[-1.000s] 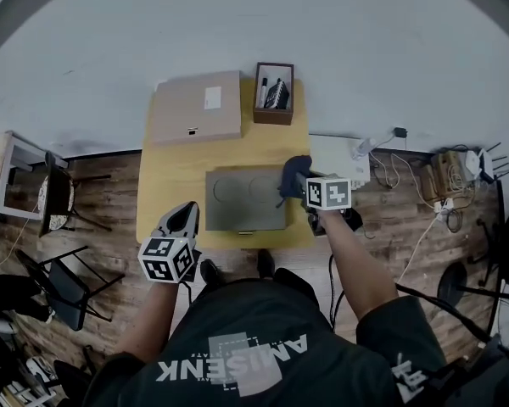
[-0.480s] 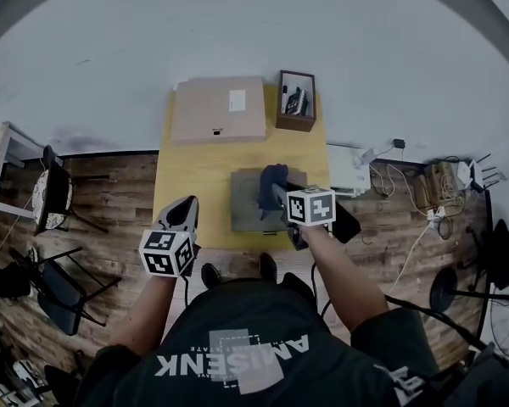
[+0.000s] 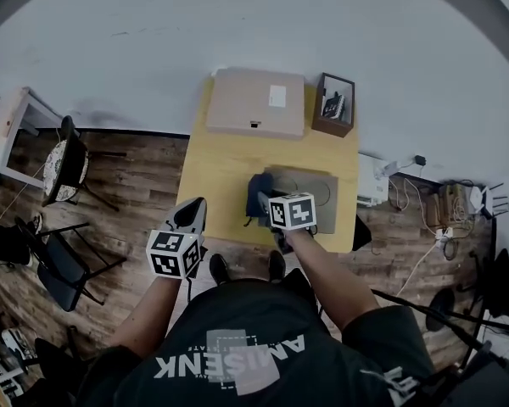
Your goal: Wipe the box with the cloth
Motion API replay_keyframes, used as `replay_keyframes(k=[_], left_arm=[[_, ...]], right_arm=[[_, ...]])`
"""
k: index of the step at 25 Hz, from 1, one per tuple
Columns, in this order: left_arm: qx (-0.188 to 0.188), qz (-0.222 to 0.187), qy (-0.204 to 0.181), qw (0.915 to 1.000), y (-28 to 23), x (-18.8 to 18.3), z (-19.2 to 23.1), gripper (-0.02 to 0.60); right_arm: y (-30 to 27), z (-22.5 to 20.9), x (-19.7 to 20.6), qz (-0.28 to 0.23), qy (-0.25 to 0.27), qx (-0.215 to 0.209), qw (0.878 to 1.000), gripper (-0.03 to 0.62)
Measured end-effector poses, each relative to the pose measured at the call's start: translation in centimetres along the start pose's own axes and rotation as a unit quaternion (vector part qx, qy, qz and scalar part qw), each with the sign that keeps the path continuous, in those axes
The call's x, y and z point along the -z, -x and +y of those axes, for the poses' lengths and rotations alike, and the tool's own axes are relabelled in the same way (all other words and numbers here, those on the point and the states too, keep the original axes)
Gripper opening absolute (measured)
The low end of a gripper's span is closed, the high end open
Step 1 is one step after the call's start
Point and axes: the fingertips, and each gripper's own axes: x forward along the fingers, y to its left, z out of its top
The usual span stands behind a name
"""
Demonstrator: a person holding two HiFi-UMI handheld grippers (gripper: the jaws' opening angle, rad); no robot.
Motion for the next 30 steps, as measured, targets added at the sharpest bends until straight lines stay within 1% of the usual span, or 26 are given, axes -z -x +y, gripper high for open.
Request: replay_keyframes(k=[3, 7, 13, 20, 30], left_arm=[[-0.006, 0.005, 0.004, 1.0, 0.5, 0.6, 0.7, 0.002], [-0.005, 0.013, 0.005, 0.9999, 0.4, 1.3, 0.6, 0.002], [0.012, 0.018, -0.005, 0.9998, -1.2, 1.0, -0.9, 0.002], [0.034, 0.024, -0.013, 0.9991, -2.5, 1.0, -3.3, 0.002], [0.054, 0.032, -0.029, 0.9976, -4.0, 1.0, -5.6, 0.002]], right_arm=[[-0.6, -0.8, 0.9, 0.012, -0.007, 0.018, 1.0, 0.081], [-0.8, -1.8, 1.7, 0.016, -0.014, 0.021, 1.0, 0.081], [0.0, -3.8, 2.1, 0.02, -0.028, 0.033, 0.999, 0.081], [2.3, -7.1, 3.4, 0.016, -0.052, 0.057, 0.997, 0.082], [5.0, -9.9, 4.3, 0.012, -0.06, 0.082, 0.995, 0.081]])
